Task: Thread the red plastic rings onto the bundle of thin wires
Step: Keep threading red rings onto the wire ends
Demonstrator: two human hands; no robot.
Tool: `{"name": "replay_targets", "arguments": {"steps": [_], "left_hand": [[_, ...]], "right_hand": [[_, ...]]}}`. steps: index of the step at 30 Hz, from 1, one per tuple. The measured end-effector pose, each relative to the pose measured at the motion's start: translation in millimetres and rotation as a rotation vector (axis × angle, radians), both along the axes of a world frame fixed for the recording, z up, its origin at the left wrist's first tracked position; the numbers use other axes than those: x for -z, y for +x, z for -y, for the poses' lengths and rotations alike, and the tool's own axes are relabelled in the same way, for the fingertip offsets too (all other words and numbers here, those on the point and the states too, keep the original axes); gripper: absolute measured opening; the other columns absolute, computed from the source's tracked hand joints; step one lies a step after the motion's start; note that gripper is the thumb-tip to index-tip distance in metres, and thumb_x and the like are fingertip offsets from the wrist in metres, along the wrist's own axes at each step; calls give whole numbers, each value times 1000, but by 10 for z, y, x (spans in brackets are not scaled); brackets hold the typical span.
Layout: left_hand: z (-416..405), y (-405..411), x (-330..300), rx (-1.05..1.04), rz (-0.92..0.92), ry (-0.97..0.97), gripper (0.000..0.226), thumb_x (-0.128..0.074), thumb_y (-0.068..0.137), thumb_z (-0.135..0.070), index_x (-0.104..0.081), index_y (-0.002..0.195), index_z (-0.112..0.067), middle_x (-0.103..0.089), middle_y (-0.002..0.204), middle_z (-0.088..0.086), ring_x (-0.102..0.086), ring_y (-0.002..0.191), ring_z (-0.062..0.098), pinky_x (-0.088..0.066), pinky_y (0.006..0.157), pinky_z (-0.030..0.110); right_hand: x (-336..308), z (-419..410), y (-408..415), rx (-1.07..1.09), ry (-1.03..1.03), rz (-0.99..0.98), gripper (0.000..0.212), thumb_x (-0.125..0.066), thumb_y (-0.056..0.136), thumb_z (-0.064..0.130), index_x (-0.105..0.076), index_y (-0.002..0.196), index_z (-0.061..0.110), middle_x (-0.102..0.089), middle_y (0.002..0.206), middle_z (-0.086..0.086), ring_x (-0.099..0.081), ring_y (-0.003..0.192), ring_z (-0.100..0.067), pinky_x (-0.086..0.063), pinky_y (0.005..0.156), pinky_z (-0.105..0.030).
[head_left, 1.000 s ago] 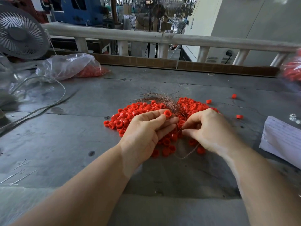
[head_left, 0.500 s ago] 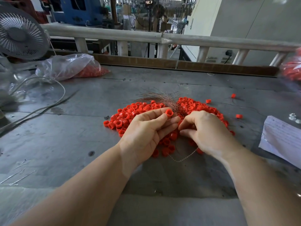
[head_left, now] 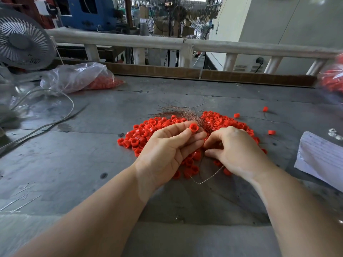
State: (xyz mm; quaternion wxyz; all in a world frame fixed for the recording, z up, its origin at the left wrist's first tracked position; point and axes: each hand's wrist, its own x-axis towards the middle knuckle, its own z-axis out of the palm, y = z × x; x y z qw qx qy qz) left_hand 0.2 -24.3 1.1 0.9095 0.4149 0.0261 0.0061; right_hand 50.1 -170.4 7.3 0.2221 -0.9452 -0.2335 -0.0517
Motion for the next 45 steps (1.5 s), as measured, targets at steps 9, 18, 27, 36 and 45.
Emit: {"name": "replay_targets", "arguments": {"steps": [9, 18, 27, 36, 45], "left_hand": [[-12, 18, 24, -2, 8, -6, 16, -53, 80, -1, -64, 91, -1, -71, 79, 10, -70, 76, 15, -57, 67, 23], [-11, 23, 29, -16, 1, -10, 15, -51, 83, 1, -65, 89, -1, -71, 78, 11, -70, 73, 15, -58, 67, 24], [-10, 22, 33, -4, 14, -12, 22, -58, 69, -6, -66, 88, -1, -71, 78, 10, -70, 74, 15, -57, 66, 23], [-21, 20, 30, -22, -5, -1, 16, -54, 79, -2, -65, 91, 0, -71, 80, 11, -70, 75, 15, -58, 67, 24], [-30, 26, 42, -21, -9, 6, 18, -55, 78, -3, -64, 94, 0, -71, 79, 10, -70, 75, 15, -58, 69, 24]], "right_hand": [[9, 10, 22, 17, 88, 46, 16, -68, 82, 11, -67, 84, 26, -68, 88, 5, -62, 85, -15, -48, 79, -30], [-20, 8, -3, 9, 55, -15, 18, -78, 73, 21, -63, 75, 30, -67, 80, 9, -63, 78, -13, -51, 75, -32], [8, -12, -18, 9, 8, 79, 13, -73, 79, 15, -67, 86, 25, -69, 85, 2, -61, 83, -19, -49, 77, -32], [-47, 18, 35, 63, 520, -124, 34, -46, 93, -2, -58, 77, 26, -64, 67, -1, -64, 59, -13, -54, 58, -26], [-165, 13, 23, -36, 1148, -642, 19, -52, 86, -10, -65, 82, 2, -67, 75, -11, -68, 69, -12, -55, 62, -18]]}}
